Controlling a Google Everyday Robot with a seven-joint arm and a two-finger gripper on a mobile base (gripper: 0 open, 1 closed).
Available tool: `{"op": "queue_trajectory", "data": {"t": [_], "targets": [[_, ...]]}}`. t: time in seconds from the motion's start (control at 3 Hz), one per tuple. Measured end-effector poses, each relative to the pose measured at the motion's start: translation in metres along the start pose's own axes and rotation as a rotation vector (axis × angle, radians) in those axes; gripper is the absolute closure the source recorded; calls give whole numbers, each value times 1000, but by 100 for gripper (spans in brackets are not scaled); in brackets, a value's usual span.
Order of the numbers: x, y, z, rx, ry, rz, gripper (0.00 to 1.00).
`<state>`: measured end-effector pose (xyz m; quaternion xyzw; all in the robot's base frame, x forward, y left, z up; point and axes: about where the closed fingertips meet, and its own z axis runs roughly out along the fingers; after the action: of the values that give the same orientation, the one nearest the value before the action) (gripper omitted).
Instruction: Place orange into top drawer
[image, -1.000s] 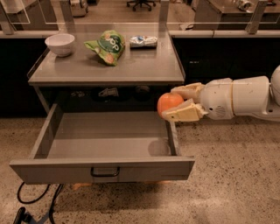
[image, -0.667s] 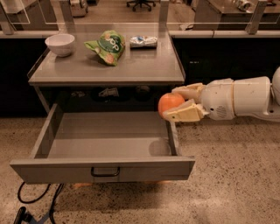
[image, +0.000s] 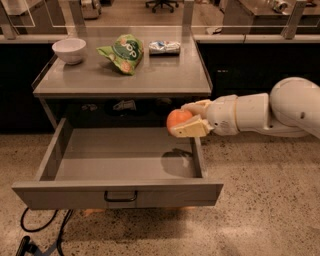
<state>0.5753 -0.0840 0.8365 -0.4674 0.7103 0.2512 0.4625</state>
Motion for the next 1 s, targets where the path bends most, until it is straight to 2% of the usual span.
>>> {"op": "queue_trajectory", "data": {"t": [0.33,1.0], "targets": [[9,-22,59,28,23,28,100],[5,-21,72,28,32,14,100]]}}
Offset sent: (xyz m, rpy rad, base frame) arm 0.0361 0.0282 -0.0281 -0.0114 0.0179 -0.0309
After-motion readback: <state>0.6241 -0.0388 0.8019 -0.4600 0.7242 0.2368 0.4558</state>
